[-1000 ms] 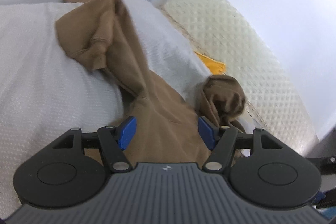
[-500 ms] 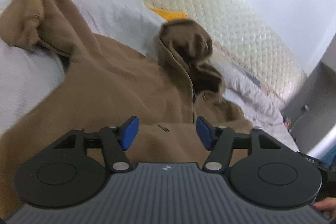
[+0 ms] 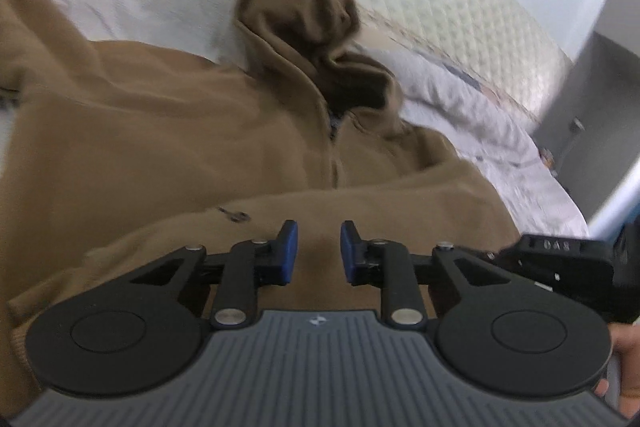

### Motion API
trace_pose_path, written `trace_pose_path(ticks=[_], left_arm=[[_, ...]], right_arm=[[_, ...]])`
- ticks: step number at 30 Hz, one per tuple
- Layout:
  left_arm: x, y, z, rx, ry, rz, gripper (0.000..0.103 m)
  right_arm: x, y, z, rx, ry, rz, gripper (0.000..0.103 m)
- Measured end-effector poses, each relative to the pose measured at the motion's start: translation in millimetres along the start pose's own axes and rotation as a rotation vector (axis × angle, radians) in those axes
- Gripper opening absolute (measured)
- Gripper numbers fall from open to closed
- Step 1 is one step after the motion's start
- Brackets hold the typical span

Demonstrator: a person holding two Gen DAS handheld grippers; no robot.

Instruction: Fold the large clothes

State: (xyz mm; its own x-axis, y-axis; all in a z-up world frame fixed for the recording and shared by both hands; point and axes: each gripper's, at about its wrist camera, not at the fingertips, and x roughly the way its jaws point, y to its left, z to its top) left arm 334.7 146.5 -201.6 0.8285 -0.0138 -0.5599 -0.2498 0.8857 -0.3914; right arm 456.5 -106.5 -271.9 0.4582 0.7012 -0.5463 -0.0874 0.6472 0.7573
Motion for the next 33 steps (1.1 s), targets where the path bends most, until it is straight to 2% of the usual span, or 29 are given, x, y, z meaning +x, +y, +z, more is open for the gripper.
trace_pose_path(ticks=[4,8,10,14,19,21,24,30,32,33], left_arm=[[7.7,-7.9,-5.3,0.043,0.026,0.002,0.027],[4.7,-5.2,-5.2,0.001,0.044,-0.047,0.026],[0.2,-3.8,-4.2,-0.02,0.049,-0.07,0.026],[-6.2,-1.0,-8.2,-0.056,0.094,-0.118,0.026],[5.0,-6.2,-22.0,-0.009,0.21,-0.047,0.026],[12.6,-9.0,-27.7,0.018,0.238,-0.02,0.026],[16.7,-14.2,-30.6,0.056,0.237,0.004,0.026],[1.0,-1.0,-22.1,-0.037,0.213,-0.022,0.029],[-15.1,5.3,-17.1,-0.07,0.172,-0.016,0.044],[-23.9,8.3,-14.8,-0.085,0.146,-0.012,0.055]], right_arm=[[-11.2,4.6,1.0,-0.008,-0.021,0.023,0.022],[-36.6,11.1,1.7,-0.017,-0.072,0.065,0.018],[-50.4,14.4,-0.1,-0.045,-0.106,0.05,0.017],[-71.8,8.1,-6.2,-0.056,-0.138,-0.04,0.016],[-63.4,-10.3,-16.4,-0.046,-0.103,-0.195,0.017],[-51.9,-13.5,-20.9,-0.077,-0.097,-0.254,0.019],[-46.8,-17.2,-25.9,-0.113,-0.103,-0.299,0.022],[-57.7,-16.4,-25.8,-0.114,-0.085,-0.293,0.036],[-62.7,-10.8,-27.9,-0.114,-0.072,-0.287,0.047],[-67.1,-8.2,-30.0,-0.117,-0.071,-0.282,0.058]])
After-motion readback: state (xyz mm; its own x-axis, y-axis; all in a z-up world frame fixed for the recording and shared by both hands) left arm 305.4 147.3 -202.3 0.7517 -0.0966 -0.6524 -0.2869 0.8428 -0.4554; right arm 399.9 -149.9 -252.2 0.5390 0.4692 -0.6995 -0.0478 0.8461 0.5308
